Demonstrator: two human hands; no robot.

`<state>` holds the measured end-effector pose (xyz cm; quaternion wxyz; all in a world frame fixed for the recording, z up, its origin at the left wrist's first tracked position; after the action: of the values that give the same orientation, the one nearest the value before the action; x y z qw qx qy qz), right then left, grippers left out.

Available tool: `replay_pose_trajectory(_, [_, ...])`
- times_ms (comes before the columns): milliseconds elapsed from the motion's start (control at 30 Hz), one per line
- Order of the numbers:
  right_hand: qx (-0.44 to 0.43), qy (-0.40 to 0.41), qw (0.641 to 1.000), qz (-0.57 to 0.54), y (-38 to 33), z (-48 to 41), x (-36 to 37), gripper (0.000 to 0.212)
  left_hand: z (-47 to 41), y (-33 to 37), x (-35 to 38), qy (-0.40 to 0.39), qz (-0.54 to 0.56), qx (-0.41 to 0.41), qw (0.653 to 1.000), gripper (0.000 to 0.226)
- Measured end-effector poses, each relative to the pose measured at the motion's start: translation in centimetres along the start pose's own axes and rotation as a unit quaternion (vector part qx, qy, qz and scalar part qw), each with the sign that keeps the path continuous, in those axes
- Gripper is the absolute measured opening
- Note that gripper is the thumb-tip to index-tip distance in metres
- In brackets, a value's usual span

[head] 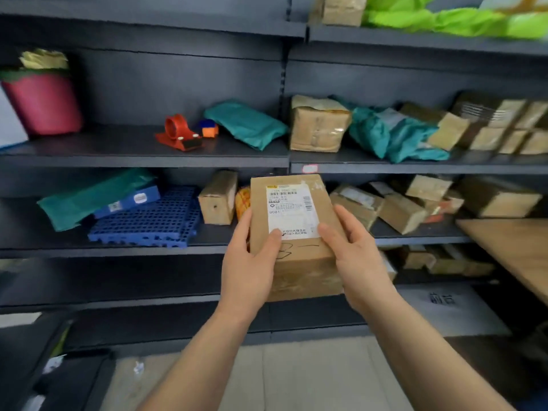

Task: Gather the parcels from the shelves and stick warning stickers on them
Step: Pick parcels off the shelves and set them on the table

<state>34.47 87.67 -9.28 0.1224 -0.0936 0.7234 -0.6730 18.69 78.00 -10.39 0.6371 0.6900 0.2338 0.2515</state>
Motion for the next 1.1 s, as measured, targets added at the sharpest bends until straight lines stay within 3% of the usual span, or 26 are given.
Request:
replay_pose_trajectory(267, [0.034,0.198,0.979,0.034,2.7,-0.8,-17.8,0.054,-0.9,-2.5,19.2,-0.189,-0.021,-0.008,0.982,0.055])
replay_pose_trajectory(500, [0.039,0.326,0.944,0.02,3.0,-2.4,-29.7,0.053,-1.8,-2.4,34.2,-0.325,-0.04,0.008,0.945,0.06])
replay_pose_trajectory(767, [0.033,0.454,0.89,0.039,2.2,-3.0,-41.2,0.052,-0.9,-1.6,49.7,-0.465,-0.036,0.036,0.884,0.059])
replay_pose_trajectory(1100, [0.057,0.555,0.828,0.048,4.5,-0.1,-55.8,0.052,6.1,-3.8,66.4,-0.581,-0.029,0.022,0.813,0.058])
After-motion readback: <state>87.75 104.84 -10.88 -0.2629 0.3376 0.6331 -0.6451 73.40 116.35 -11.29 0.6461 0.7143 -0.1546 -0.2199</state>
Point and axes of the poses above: each hand's wrist, its own z-axis away from the middle knuckle, its own x-axis out of the palm, y = z × x, the point moved 10 cm from there along -z, towards the middle knuckle, and after that the axes turned 3 degrees about z, right-handed, at the moved point
